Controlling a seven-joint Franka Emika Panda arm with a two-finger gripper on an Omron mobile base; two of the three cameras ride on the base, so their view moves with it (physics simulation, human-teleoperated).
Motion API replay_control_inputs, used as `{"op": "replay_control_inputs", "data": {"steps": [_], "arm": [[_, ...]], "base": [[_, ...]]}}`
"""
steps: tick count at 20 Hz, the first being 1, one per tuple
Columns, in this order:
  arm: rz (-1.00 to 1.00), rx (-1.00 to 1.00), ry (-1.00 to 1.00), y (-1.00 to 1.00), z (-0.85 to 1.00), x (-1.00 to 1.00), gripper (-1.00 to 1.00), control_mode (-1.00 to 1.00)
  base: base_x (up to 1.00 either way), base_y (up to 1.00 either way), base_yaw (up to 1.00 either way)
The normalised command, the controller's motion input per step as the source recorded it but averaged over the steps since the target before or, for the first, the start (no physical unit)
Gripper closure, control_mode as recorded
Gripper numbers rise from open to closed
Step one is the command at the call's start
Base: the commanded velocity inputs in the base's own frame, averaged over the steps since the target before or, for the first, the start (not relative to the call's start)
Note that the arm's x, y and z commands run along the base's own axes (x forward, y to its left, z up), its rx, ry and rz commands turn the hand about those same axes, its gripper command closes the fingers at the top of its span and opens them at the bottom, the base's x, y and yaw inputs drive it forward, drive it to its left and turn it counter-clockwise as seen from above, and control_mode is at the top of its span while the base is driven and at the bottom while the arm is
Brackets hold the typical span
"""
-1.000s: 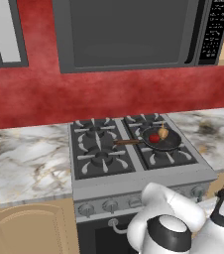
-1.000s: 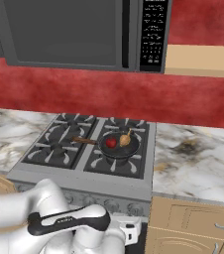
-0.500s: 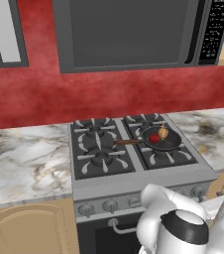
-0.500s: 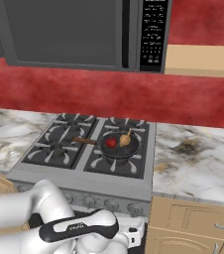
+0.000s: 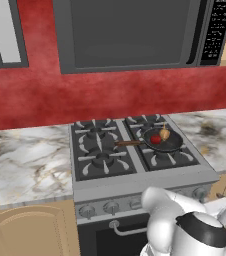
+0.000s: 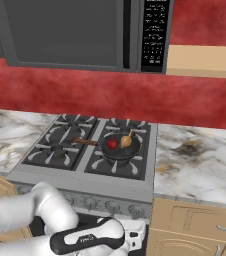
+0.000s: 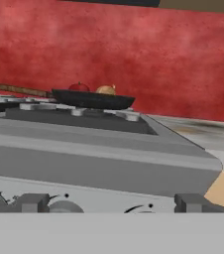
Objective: Place the pan on the front right burner on the stove. Then place the tomato and the onion in the pan and turn on the front right burner.
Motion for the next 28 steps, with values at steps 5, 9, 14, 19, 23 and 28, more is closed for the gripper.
{"op": "replay_control_inputs", "data": {"steps": [5,9,14,19,23,28], "arm": [[0.0,0.0,-0.1,-0.06,0.0,0.14,-1.0,-1.0],[0.0,0.0,-0.06,-0.13,-0.03,0.12,-1.0,-1.0],[0.0,0.0,-0.05,-0.17,-0.1,0.08,-1.0,-1.0],[0.0,0.0,-0.05,-0.14,-0.2,0.14,-1.0,-1.0],[0.0,0.0,-0.03,-0.09,-0.28,0.25,-1.0,-1.0],[0.0,0.0,-0.01,-0.15,-0.3,0.21,-1.0,-1.0]], "base": [[0.0,0.0,0.0],[0.0,0.0,0.0],[0.0,0.0,0.0],[0.0,0.0,0.0],[0.0,0.0,0.0],[0.0,0.0,0.0]]}}
